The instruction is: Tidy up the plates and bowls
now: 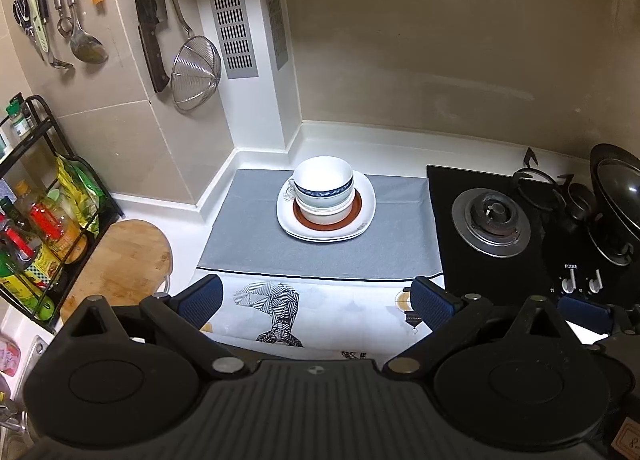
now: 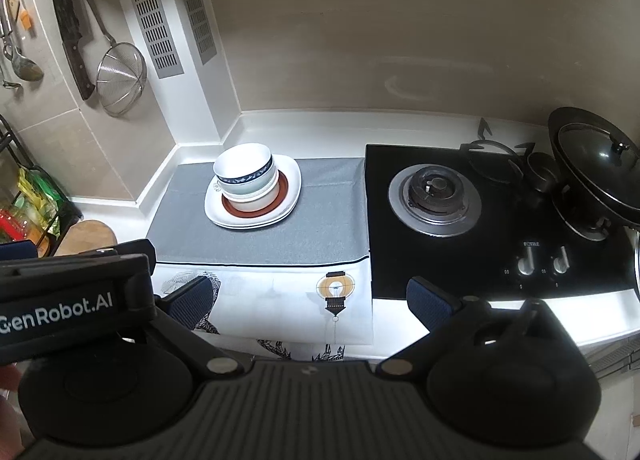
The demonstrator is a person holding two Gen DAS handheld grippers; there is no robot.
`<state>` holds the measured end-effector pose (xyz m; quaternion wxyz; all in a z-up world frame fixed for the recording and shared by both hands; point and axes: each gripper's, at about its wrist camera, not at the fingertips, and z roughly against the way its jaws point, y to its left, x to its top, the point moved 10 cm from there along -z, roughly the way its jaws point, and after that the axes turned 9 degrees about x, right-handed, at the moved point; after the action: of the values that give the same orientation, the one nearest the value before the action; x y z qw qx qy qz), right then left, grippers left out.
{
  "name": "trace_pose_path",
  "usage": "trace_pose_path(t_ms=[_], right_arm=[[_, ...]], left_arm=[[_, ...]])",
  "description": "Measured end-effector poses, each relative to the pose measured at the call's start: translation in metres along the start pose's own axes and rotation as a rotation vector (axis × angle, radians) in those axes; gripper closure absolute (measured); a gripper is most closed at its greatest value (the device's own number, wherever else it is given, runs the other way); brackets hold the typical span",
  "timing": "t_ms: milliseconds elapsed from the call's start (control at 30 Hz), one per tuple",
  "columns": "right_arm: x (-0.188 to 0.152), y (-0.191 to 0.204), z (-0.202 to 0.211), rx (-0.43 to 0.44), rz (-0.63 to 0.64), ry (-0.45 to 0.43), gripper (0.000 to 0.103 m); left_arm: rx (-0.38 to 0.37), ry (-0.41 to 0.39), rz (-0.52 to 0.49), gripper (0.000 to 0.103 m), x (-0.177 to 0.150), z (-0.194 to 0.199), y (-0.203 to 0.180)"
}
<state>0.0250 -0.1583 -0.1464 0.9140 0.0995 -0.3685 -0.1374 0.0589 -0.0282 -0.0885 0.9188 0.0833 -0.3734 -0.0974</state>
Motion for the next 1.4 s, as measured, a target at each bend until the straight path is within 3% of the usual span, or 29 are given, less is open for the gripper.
trace_pose_path(t_ms=[333,1400], right_arm=[[-0.004,0.003,0.001,0.010,0.007,0.005,0.000],[-0.003,0.003,-0.009,0.036,-0.013,0.012,0.000]], left_arm=[[0.001,0.027,-0.002,0.003,-0.004,0.000,0.002],[0.033,0.007,-0.032,0.000,0.001,-0.006,0.002]])
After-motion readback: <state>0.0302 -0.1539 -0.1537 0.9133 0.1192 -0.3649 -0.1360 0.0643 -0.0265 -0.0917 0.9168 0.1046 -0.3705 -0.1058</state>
